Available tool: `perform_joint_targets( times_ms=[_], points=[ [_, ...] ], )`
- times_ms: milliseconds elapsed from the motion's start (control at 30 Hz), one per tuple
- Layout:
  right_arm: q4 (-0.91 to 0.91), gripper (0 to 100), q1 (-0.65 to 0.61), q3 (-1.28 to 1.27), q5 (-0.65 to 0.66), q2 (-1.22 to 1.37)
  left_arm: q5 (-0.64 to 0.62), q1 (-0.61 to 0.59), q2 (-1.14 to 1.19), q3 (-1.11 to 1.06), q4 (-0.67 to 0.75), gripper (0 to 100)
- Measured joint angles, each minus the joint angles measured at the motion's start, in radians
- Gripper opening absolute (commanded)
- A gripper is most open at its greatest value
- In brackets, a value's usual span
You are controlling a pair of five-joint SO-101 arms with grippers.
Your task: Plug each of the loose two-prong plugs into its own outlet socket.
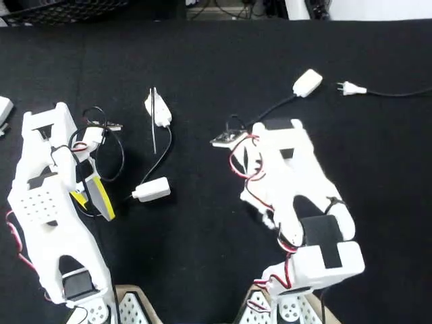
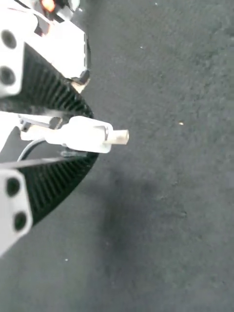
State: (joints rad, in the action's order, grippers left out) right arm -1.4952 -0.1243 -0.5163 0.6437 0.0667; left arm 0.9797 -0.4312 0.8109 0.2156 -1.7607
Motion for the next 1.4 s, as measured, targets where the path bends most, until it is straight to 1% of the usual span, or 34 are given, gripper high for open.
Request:
perform_joint_targets(
  times_ms=[100,167,267,367,467,567,700,767,933,1033,1167,1400],
  points=[
    [0.048,16.5,0.006,-0.031,0.0,0.0,0.0,0.0,0.0,0.0,0.0,34],
    [0.06,22.4,0.032,-0.032,0.0,0.0,0.0,0.0,0.0,0.0,0.0,34],
    [0.063,27.0,0.069,-0.032,0.055,0.0,0.0,0.0,0.0,0.0,0.0,34],
    [0.064,27.3,0.112,-0.032,0.138,0.0,0.0,0.0,0.0,0.0,0.0,34],
    [0.066,27.3,0.152,-0.032,0.187,0.0,0.0,0.0,0.0,0.0,0.0,34],
    [0.066,27.3,0.189,-0.031,0.203,0.0,0.0,0.0,0.0,0.0,0.0,34],
    [0.066,27.3,0.187,-0.032,0.206,0.0,0.0,0.0,0.0,0.0,0.0,34],
    [0.066,27.3,0.167,-0.049,0.206,0.0,0.0,0.0,0.0,0.0,0.0,34],
    [0.066,27.3,0.055,-0.083,0.199,0.0,0.0,0.0,0.0,0.0,0.0,34],
    [0.084,27.3,0.006,-0.084,0.141,0.0,0.0,0.0,0.0,0.0,0.0,34],
    [0.153,27.3,-0.009,-0.115,0.087,0.0,0.0,0.0,0.005,0.0,0.0,34],
    [0.282,27.3,-0.029,-0.222,0.078,-0.041,0.0,0.0,0.005,0.0,0.0,34]
  ],
)
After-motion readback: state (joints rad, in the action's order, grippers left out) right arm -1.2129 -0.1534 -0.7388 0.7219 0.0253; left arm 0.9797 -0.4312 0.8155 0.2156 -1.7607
